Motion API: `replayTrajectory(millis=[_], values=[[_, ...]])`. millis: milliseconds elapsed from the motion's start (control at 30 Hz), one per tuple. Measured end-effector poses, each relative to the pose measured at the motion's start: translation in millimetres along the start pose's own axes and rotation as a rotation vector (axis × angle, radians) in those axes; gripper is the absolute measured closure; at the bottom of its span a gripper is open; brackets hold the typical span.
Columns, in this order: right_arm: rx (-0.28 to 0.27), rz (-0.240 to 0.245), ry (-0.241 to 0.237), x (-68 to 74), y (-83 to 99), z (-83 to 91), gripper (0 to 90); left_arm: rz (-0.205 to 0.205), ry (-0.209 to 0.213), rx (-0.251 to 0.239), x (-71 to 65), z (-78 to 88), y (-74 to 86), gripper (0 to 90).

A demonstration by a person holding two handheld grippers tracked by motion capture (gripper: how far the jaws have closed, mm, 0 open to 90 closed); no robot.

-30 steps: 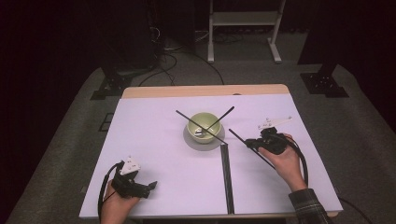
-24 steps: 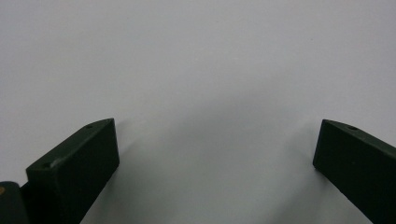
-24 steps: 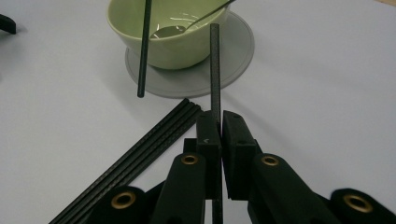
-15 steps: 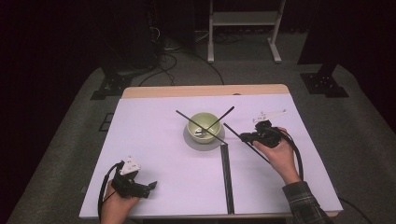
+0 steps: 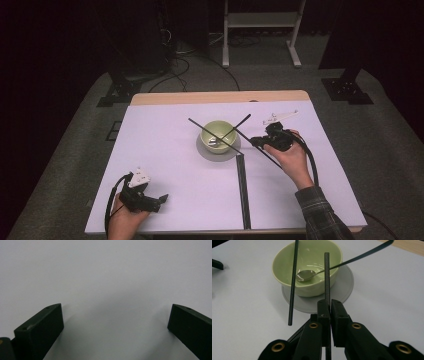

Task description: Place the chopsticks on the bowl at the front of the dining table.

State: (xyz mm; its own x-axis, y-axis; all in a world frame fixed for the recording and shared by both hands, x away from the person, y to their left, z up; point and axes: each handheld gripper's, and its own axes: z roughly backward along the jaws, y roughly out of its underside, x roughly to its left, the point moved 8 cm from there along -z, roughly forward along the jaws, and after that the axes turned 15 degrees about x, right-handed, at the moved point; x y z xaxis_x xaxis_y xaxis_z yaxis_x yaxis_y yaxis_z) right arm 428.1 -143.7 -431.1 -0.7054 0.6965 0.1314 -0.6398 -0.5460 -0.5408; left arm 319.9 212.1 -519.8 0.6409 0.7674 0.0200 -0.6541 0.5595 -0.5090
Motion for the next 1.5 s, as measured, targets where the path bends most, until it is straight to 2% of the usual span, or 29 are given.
replayTrajectory(millis=[333, 667, 1000, 1500], values=[[-0.011, 0.011, -0.002, 2.4, -19.0, 1.4, 86.0, -0.001, -0.002, -0.003, 0.2, -0.1, -0.2, 0.0], [-0.028, 0.025, -0.005, 6.0, -45.4, 0.8, 86.0, -0.001, -0.001, -0.003, 0.1, -0.2, -0.2, 0.0], [-0.018, 0.040, -0.020, 11.8, -66.0, -14.4, 86.0, 0.001, 0.000, -0.004, -0.1, -0.2, -0.2, 0.0], [-0.016, 0.033, -0.039, 13.5, -90.5, -34.5, 86.1, 0.000, 0.001, -0.001, -0.1, 0.0, 0.0, 0.0]])
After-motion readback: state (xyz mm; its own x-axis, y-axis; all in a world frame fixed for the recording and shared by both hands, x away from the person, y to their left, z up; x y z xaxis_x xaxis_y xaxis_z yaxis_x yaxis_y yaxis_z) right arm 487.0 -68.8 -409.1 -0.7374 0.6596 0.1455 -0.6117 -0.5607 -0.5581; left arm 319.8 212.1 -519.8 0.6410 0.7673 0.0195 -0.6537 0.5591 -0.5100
